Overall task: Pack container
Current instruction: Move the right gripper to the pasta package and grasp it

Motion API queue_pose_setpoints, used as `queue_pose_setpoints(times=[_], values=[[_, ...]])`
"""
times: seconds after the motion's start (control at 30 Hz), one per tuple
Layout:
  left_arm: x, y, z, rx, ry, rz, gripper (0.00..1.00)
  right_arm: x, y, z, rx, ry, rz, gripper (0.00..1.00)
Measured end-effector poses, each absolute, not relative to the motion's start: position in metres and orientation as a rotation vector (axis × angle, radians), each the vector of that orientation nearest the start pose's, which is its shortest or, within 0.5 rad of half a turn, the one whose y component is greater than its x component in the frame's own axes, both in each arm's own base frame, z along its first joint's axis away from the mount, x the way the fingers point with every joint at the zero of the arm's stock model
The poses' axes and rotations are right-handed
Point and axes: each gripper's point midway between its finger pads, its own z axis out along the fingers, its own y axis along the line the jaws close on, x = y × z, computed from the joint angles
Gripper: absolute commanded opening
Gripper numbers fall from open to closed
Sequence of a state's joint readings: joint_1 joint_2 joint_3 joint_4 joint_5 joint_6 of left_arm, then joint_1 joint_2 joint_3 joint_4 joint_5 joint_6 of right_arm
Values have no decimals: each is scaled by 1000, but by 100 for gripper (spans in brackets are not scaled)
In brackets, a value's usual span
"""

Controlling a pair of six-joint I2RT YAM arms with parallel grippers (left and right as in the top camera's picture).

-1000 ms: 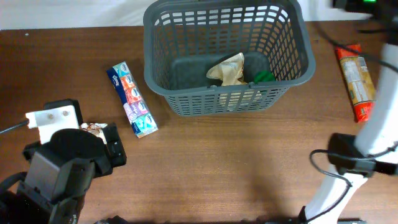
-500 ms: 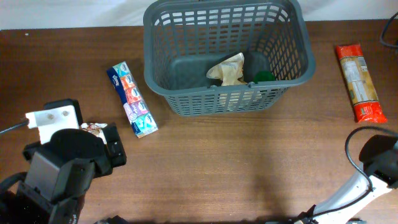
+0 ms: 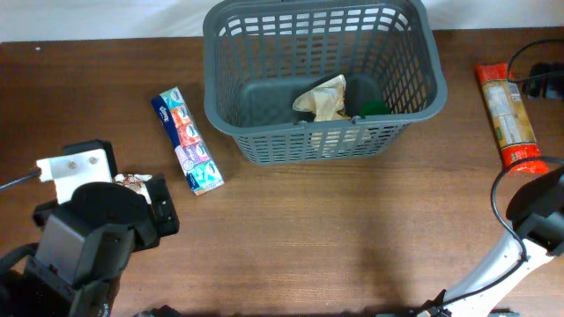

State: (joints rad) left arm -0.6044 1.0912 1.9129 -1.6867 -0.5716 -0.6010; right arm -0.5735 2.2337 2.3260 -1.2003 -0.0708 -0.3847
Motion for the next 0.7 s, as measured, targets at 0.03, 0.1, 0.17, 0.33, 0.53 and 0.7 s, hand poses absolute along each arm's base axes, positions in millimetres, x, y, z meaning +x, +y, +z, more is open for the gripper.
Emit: queue_pose_setpoints(times=[0.03,0.1,0.17,0.33,0.53,0.7], values=[[187,-16,402,-240,2253,75,100,455,-280,180,214,2683,-216,99],[187,-16,402,-240,2254,75,100,459,-285,167,187,2696,-221,99],[187,-16,402,-240,2254,75,99,459,-288,150,174,2727,-211,99],[187,-16,402,-240,2254,75,99,455,-287,90,163,2859,-157,99],[187,-16,402,-240,2254,75,100,454,-281,65,96,2946,-211,99],[187,-16,402,-240,2254,75,100,454,-278,64,69,2957,-227,99]])
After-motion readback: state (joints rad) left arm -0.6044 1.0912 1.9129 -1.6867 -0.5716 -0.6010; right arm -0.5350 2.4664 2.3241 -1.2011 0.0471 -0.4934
